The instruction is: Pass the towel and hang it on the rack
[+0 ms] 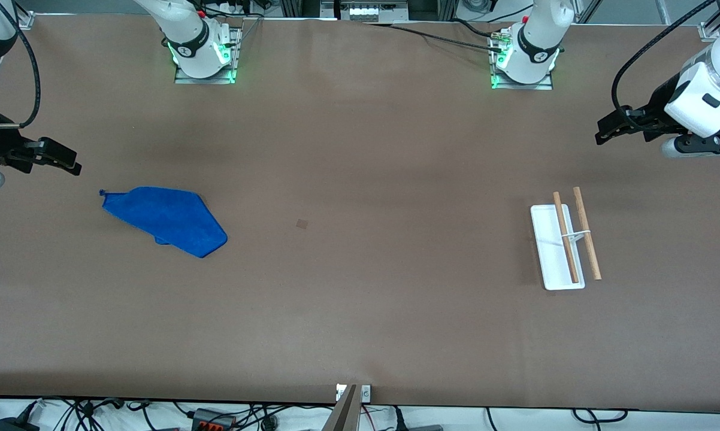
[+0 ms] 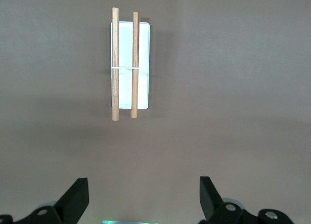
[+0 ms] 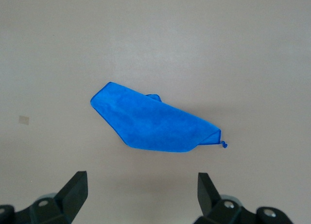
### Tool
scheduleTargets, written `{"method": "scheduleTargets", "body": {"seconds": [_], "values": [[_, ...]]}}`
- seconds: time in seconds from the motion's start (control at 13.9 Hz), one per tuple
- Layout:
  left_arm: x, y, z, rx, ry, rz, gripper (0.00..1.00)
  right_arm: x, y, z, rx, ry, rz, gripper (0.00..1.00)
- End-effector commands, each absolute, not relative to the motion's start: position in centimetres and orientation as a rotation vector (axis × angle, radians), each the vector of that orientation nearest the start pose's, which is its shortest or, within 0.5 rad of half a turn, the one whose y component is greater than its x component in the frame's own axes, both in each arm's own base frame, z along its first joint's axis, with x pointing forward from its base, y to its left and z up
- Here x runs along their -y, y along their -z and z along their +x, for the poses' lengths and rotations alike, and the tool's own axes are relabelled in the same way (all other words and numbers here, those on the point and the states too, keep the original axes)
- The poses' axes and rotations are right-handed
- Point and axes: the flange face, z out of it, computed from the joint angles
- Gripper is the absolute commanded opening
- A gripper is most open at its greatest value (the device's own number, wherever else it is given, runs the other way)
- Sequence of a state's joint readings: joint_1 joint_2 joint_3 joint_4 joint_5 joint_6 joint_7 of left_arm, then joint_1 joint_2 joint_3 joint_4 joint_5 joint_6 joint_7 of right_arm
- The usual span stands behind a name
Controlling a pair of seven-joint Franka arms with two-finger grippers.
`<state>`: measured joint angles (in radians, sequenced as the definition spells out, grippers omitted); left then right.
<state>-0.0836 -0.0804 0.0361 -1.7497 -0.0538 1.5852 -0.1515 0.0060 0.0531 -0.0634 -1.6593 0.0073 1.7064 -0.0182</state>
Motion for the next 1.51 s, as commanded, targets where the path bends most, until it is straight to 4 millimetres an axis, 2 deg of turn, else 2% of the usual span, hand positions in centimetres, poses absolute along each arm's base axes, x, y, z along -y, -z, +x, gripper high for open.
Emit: {"method": "scheduleTargets", "body": {"seconds": [0.0,0.29,0.43,0.57,0.93,1.0,1.29,1.43], "values": [[2.9,-58.8,52.6,0.160,-0.152,-3.180,1.00,3.3,-57.0,56.9,-0.045,0.009,-3.147,1.00],[2.9,-58.8,52.6,0.159,-0.152,-3.180,1.00,3.2,-56.9,56.8,-0.030,0.002,-3.147,1.00],[2.9,-58.8,52.6,0.160,-0.152,-3.180,1.00,3.2,-56.2,57.2,-0.030,-0.015,-3.147,1.00],[2.8,-58.8,52.6,0.162,-0.152,-3.180,1.00,3.0,-53.1,58.4,-0.025,-0.085,-3.146,1.00],[2.8,-58.8,52.6,0.162,-0.152,-3.180,1.00,-1.0,-43.3,61.6,0.081,-0.277,-3.141,1.00],[2.7,-58.9,52.6,0.164,-0.149,-3.179,1.00,-1.8,-41.4,62.1,0.123,-0.302,-3.138,1.00],[2.8,-58.8,52.6,0.162,-0.154,-3.180,1.00,-2.0,-35.3,64.1,0.448,-0.281,-3.074,1.00],[2.8,-58.8,52.6,0.162,-0.154,-3.180,1.00,-2.8,-31.8,64.2,0.482,-0.342,-2.987,1.00]]}}
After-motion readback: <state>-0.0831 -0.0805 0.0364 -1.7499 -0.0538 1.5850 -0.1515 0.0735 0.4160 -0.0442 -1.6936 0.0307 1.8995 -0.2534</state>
